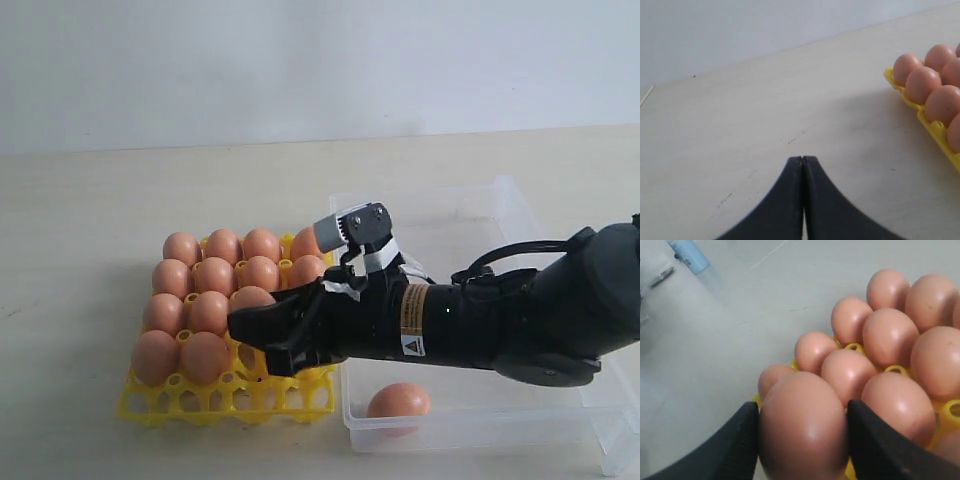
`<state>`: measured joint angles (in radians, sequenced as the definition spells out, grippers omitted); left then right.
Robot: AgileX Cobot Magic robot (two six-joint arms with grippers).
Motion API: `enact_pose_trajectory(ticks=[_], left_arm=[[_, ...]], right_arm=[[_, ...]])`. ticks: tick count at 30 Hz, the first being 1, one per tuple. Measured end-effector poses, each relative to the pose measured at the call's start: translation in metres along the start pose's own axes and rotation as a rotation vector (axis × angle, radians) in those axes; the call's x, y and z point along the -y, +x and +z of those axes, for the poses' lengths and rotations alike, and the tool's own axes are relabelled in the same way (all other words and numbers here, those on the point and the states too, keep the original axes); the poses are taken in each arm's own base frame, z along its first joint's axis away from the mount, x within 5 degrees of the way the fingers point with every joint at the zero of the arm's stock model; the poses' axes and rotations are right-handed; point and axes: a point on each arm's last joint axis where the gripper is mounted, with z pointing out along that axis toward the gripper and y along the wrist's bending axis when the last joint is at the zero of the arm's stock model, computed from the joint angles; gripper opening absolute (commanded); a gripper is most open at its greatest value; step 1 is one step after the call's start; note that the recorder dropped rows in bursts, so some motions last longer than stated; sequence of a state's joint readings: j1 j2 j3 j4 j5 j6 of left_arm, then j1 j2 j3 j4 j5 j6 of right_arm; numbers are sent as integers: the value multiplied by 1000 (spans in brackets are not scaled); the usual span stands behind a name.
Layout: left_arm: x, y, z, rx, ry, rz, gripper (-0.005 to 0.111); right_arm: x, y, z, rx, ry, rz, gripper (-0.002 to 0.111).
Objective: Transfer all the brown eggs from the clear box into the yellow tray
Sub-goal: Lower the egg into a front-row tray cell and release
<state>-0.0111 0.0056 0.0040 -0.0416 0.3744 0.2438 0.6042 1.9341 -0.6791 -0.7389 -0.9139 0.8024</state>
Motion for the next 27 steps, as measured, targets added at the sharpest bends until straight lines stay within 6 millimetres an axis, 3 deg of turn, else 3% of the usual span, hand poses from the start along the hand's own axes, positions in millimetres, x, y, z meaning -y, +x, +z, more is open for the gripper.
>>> enact_pose_trajectory(ticks=[4,6,14,21,27], left_arm=[[0,0,0,0,0,0,0],[0,0,0,0,0,0,0],[0,0,0,0,0,0,0],[0,0,0,0,0,0,0],[0,0,0,0,0,0,0]], right_arm=[[3,-3,8,-4,-14,93,47],[5,-1,13,-25,-29,136,52],[9,5,23,-87,-55,177,52],[8,6,23,-96,-64,166,67],[4,-1,20,-90,-66,146,62]])
